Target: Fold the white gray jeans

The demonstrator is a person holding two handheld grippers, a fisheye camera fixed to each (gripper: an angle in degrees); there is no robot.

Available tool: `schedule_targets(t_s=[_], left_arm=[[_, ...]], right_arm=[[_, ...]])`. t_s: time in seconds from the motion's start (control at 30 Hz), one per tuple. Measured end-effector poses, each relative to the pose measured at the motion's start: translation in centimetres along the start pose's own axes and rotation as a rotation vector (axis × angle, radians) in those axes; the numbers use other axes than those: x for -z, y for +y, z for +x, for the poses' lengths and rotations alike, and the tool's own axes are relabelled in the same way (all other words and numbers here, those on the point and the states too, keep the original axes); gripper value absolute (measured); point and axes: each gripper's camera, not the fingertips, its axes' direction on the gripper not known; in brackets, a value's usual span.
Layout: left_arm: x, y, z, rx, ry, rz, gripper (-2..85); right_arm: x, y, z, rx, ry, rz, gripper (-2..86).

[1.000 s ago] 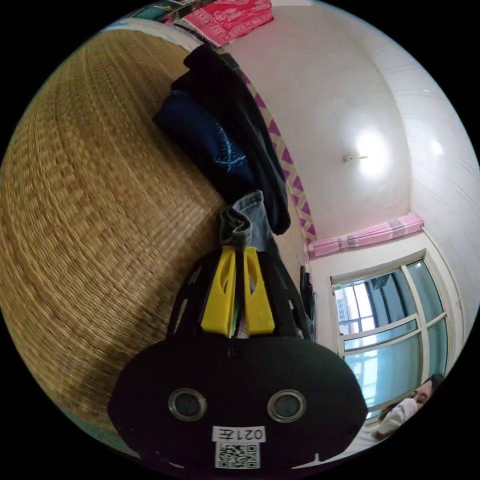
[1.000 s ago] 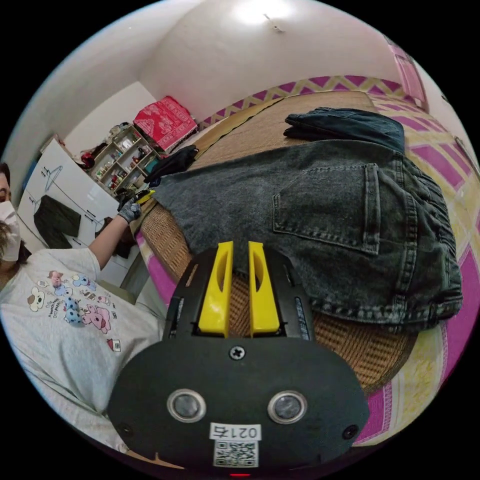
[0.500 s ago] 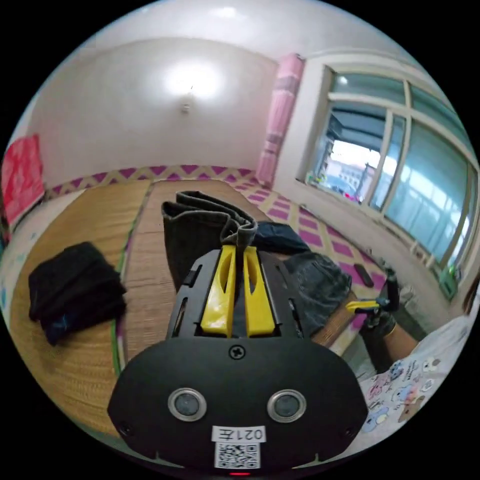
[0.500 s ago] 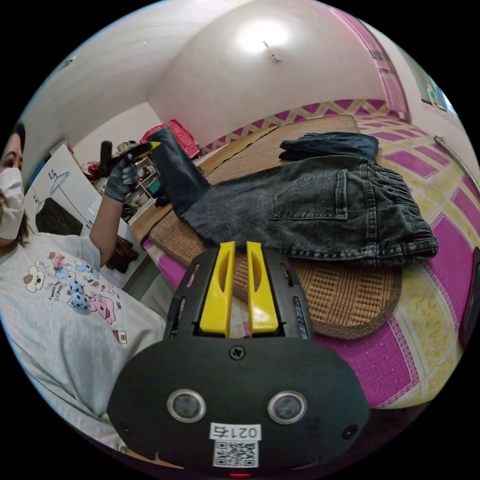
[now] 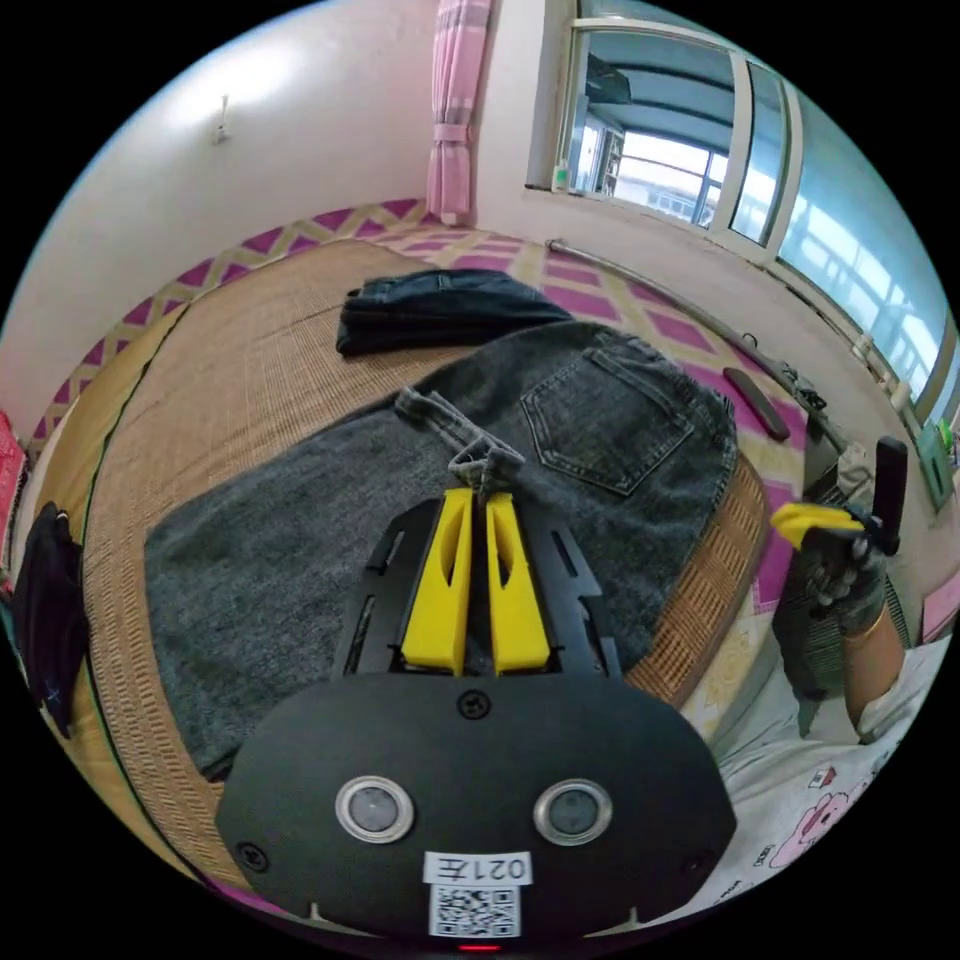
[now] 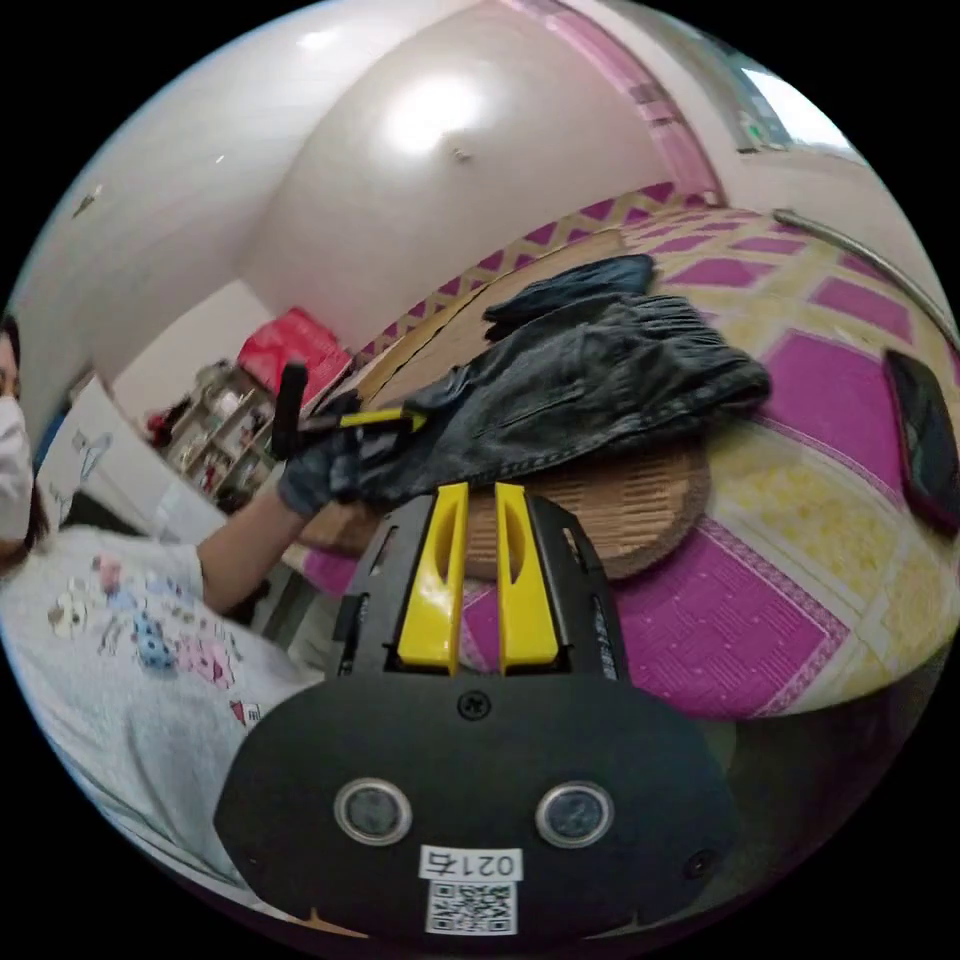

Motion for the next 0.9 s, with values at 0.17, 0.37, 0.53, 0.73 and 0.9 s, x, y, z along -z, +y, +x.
schedule_targets(t_s=[0.17, 0.37, 0.53, 0.73, 0.9], left_arm=[[1.0, 2.0, 0.1, 0.014, 0.142, 0.132, 4.6], [3.6, 5.5, -0.4, 0.012, 0.265, 0.211, -0.2], [5.5, 9.1, -2.3, 0.071, 0.273, 0.234, -0.9], [6.9, 12.9, -4.8, 0.151, 0.289, 0.252, -0.9], [8.1, 15.8, -7.5, 0.210, 0.287, 0.271, -0.9]], right_arm=[[3.9, -0.2, 8.2, -0.456, 0.036, 0.220, 11.7], [3.6, -1.4, 12.8, -0.601, -0.015, 0.301, 12.8], [2.2, -3.5, 15.8, -0.686, -0.096, 0.337, 11.7], [0.3, -7.5, 15.5, -0.650, -0.186, 0.215, 7.3], [0.9, -14.3, 2.2, -0.295, 0.057, 0.188, 5.9]])
